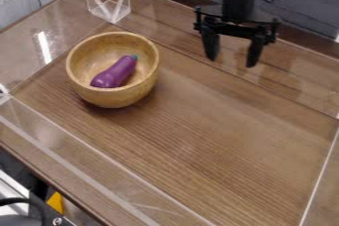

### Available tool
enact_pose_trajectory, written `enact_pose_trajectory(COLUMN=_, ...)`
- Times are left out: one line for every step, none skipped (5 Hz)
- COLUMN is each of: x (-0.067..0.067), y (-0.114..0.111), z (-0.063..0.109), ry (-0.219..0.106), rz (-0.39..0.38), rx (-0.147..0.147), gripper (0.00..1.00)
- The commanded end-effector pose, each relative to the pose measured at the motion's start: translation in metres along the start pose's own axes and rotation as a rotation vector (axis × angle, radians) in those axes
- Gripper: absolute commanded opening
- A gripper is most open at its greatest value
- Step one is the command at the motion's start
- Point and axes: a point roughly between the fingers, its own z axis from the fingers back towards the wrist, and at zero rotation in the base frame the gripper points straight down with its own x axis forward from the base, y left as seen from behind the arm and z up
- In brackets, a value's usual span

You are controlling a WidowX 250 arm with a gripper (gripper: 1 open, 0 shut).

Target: Put the purple eggplant in the brown bowl

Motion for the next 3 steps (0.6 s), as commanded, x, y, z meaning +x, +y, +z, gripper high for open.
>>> enact_pose_trajectory(x=0.0046, y=-0.0143, z=0.02, ry=-0.074, rz=-0.031, rx=-0.019, gripper=1.0)
enact_pose_trajectory(x=0.0067, y=-0.0114, z=0.016, ry=-0.085, rz=-0.024, rx=-0.023, gripper=1.0)
enact_pose_trajectory(x=0.0073, y=-0.0083, z=0.0123, ry=-0.093, rz=-0.018, rx=-0.027, gripper=1.0)
